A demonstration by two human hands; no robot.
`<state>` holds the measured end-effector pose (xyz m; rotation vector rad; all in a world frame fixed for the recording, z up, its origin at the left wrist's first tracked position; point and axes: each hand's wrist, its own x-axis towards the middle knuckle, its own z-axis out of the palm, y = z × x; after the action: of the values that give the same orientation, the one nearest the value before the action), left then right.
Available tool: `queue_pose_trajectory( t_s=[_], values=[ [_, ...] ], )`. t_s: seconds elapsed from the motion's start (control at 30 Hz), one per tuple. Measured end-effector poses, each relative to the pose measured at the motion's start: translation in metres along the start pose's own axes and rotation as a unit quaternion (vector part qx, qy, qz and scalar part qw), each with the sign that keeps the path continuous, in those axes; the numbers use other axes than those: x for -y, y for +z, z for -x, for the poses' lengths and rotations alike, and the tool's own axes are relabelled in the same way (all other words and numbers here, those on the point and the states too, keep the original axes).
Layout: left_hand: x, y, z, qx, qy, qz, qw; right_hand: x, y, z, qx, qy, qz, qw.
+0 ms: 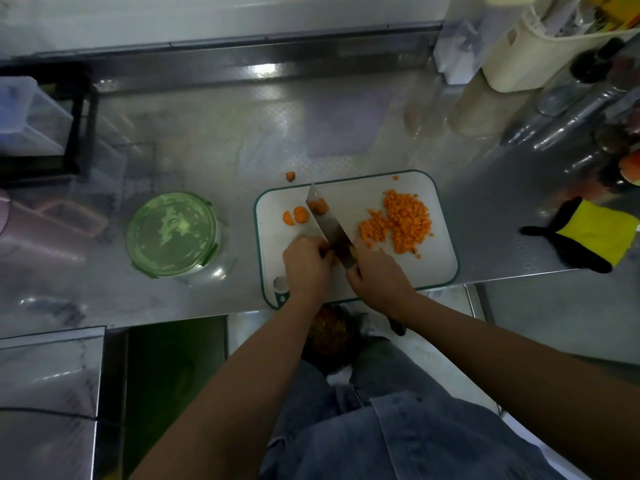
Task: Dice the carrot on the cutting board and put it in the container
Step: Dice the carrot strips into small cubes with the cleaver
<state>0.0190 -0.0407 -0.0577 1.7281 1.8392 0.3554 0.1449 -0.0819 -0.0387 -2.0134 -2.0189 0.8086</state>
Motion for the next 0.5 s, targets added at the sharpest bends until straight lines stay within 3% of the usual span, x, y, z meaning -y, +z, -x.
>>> queue_pose_trajectory(
  t_s=[0.5],
  values=[
    [0.013, -0.009, 0.008, 0.027, 0.082, -0.045, 0.995, 0.000, 0.001, 0.000, -0.026, -0.005, -0.034, 0.999]
  ],
)
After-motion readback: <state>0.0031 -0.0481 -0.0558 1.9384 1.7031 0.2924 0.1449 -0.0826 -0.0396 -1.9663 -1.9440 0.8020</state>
